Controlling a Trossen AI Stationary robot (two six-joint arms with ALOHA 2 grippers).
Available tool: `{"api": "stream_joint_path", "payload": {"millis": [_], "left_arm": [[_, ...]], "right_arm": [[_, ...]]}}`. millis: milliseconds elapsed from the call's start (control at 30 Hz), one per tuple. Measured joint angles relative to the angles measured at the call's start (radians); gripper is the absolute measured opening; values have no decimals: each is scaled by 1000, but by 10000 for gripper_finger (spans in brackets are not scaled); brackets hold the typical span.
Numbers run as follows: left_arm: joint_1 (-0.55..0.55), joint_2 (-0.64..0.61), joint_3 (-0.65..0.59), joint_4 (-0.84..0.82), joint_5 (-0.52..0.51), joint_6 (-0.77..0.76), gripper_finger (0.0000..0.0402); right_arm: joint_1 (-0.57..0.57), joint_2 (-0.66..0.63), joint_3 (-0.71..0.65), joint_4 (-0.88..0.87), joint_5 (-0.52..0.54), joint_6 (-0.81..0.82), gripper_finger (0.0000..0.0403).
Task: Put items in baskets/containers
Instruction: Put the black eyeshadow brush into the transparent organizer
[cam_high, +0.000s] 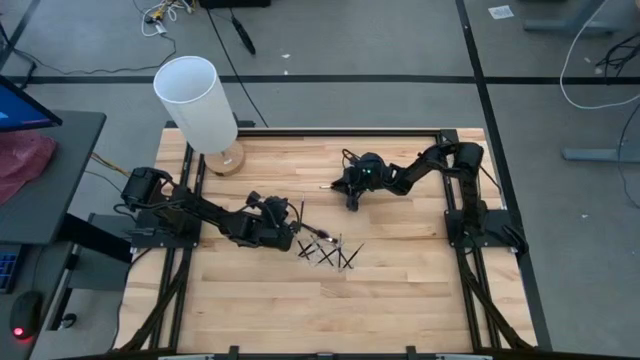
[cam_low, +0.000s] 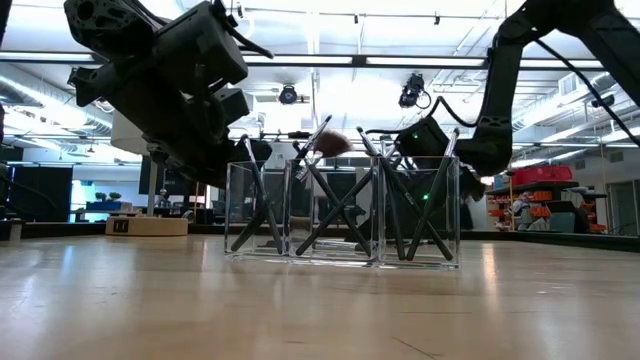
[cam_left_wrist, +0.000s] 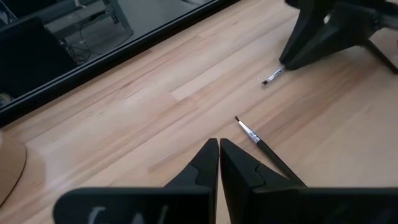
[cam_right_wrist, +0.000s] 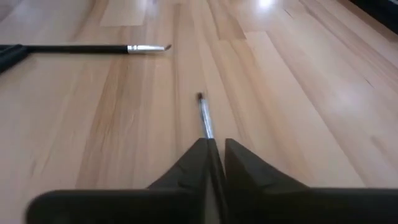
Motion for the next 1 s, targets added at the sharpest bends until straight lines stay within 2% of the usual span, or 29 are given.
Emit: {"api": "stream_joint_path", "payload": {"millis": [100, 167, 400, 633, 767, 1000], "left_arm": [[0, 0, 0, 9, 0, 1, 18], [0, 0, 0, 14, 0, 1, 18], [0, 0, 0, 19, 1, 1, 18], [0, 0, 0, 19, 47, 2, 18], [0, 0, 0, 22, 61, 11, 18], [21, 0, 0, 88, 120, 112, 18]], "right_arm": [[1, 31, 12, 19, -9, -6, 22], [2, 41, 14, 29, -1, -1, 12], [5, 39, 1, 57, 22, 89, 10], [20, 20, -10, 85, 50, 211, 8], [26, -49, -54, 100, 103, 246, 8], [21, -237, -142, 153, 108, 250, 6]]}}
